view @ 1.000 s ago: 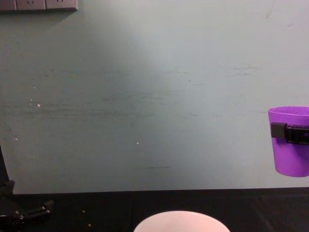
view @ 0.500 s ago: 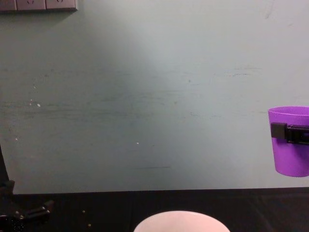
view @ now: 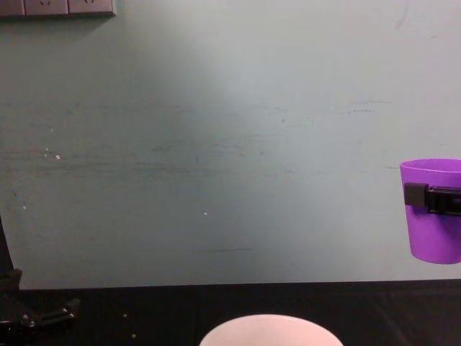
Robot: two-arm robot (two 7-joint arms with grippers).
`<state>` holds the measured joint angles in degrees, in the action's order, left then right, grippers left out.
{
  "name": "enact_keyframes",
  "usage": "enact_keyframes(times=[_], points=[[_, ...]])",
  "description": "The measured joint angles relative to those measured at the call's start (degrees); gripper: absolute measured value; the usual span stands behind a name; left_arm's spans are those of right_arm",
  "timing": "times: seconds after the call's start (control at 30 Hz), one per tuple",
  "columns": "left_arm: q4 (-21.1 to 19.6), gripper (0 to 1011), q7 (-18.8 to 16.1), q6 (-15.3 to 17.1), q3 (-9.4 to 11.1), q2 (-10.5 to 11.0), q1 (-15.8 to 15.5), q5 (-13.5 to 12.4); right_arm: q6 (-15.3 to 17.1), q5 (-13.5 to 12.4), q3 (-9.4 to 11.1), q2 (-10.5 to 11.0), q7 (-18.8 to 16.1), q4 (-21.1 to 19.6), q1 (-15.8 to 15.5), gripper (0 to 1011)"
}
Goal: Pick up the cup and pour the mung beans from the cup into the bowl.
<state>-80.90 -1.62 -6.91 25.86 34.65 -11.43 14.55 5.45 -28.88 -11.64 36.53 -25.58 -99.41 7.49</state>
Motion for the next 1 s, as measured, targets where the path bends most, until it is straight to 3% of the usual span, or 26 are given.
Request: enact_keyframes(times=[1.0], points=[[0.00,1000,0.00,0.00,0.00,0.00,0.00,0.00,0.00,0.00,0.00,0.00,0.00,0.00,0.00,724]])
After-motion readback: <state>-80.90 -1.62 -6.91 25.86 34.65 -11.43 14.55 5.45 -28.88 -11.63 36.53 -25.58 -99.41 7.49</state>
